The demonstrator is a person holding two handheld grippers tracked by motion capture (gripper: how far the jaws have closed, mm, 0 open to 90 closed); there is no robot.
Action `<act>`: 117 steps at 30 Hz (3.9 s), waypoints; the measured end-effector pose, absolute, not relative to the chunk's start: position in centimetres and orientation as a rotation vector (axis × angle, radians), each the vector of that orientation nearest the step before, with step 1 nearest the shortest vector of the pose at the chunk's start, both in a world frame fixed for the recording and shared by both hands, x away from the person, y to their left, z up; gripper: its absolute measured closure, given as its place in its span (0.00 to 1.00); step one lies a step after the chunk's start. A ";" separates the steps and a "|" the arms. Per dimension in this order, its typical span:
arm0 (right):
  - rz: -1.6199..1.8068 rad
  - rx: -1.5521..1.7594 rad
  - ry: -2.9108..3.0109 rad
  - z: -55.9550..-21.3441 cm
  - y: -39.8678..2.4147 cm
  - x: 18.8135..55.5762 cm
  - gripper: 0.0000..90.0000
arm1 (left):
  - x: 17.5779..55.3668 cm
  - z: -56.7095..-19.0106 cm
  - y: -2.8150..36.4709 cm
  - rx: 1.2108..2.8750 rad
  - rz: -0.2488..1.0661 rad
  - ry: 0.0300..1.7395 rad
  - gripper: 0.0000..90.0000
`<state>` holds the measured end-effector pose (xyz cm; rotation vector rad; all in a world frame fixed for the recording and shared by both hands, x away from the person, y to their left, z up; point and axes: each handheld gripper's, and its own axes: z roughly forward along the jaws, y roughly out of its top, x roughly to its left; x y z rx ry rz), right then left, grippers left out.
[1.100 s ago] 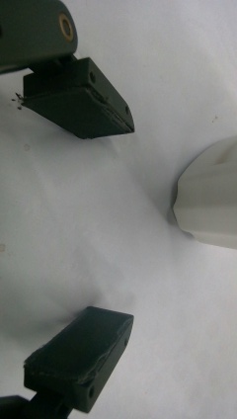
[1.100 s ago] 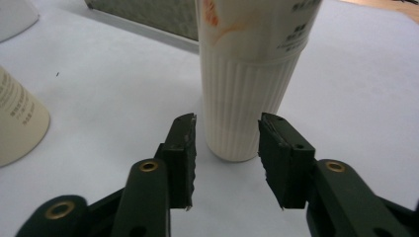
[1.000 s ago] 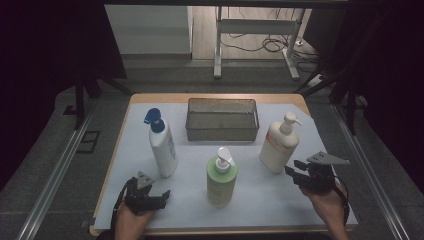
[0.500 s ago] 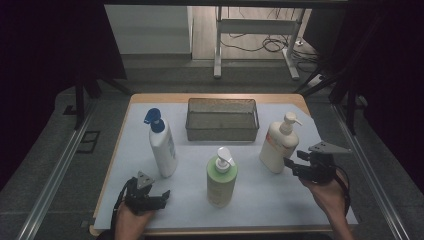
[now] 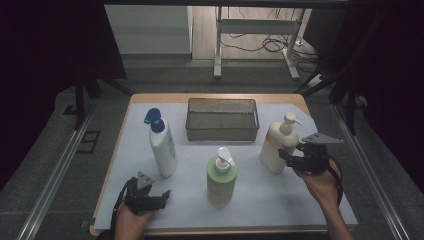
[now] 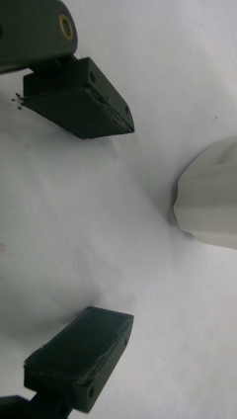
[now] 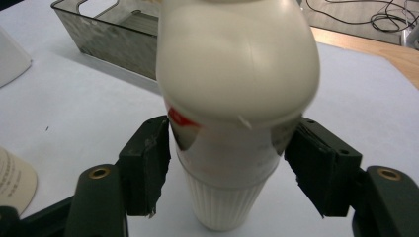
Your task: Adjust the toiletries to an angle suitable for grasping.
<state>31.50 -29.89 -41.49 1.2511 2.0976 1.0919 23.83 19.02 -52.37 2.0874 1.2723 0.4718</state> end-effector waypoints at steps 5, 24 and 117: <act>1.094 1.248 2.098 -41.6 -29.4 32.3 0.34 | 23.8 -52.4 19.0 2.087 0.471 1.272 0.14; 1.102 1.226 2.125 -42.0 -28.7 34.1 0.38 | 23.8 -52.4 19.0 2.085 0.471 1.277 0.14; 1.219 1.105 2.197 -31.7 -18.6 38.5 0.41 | 23.9 -52.4 19.0 2.087 0.470 1.275 0.14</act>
